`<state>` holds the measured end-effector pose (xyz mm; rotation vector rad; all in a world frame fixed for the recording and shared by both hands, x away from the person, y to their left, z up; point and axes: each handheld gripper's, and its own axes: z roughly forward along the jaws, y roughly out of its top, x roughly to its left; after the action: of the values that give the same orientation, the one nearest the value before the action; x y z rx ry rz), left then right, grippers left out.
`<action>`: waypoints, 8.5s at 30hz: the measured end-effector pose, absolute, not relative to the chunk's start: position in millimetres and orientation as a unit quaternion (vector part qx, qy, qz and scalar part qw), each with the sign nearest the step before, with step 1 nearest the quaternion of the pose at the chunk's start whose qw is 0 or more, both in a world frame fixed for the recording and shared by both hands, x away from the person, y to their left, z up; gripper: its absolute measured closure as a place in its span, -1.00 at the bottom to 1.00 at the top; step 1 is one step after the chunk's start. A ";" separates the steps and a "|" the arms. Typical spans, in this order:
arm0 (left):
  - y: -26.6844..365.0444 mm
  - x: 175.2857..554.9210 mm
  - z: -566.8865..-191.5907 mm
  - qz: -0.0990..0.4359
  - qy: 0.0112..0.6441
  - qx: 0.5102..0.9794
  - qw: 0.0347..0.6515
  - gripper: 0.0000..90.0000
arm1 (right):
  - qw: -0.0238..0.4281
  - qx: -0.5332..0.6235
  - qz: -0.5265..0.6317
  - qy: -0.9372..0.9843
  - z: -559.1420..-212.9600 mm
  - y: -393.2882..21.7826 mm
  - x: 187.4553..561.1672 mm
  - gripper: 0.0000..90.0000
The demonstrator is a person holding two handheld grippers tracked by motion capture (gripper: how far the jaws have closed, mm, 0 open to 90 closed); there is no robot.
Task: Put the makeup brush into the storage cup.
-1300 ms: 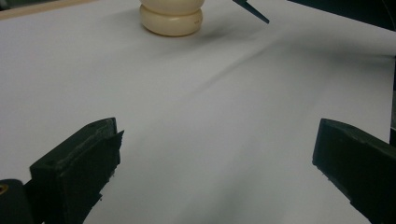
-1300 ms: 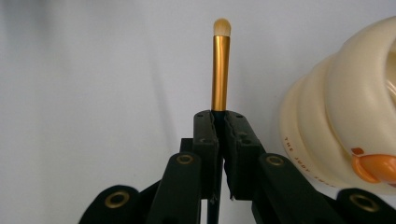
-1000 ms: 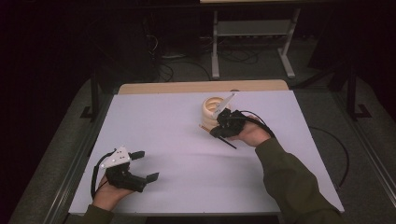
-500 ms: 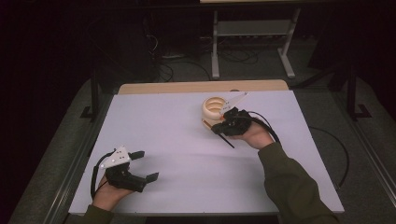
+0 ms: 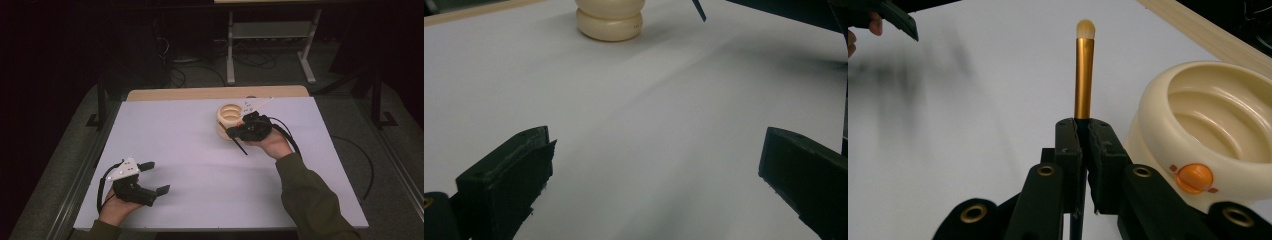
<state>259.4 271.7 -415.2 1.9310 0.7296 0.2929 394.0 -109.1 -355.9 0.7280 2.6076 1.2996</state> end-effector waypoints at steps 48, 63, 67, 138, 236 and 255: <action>272.0 260.9 -416.1 0.117 0.300 0.799 0.508 -0.99 | 0.124 0.297 0.474 0.820 -321.2 -119.1 424.8 0.84; 272.1 260.6 -415.7 0.117 0.300 0.797 0.511 -0.99 | 0.142 0.303 0.486 0.807 -308.7 -109.7 436.7 0.84; 272.8 260.8 -415.8 0.116 0.299 0.799 0.509 -0.99 | 0.145 0.304 0.487 0.806 -307.1 -106.8 439.5 0.84; 276.1 260.0 -414.5 0.116 0.304 0.791 0.518 -0.99 | 0.167 0.327 0.508 0.779 -333.5 -70.8 485.7 0.84; 271.7 261.3 -415.8 0.116 0.295 0.798 0.512 -0.99 | 0.161 0.324 0.470 0.805 -334.9 -89.6 461.0 -0.90; 272.3 259.9 -415.4 0.117 0.298 0.799 0.508 -0.99 | 0.165 0.330 0.478 0.797 -338.3 -123.3 434.0 -0.91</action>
<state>259.9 272.3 -415.4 1.9263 0.7187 0.2810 434.0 -123.3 -338.3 0.9404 2.2723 1.3608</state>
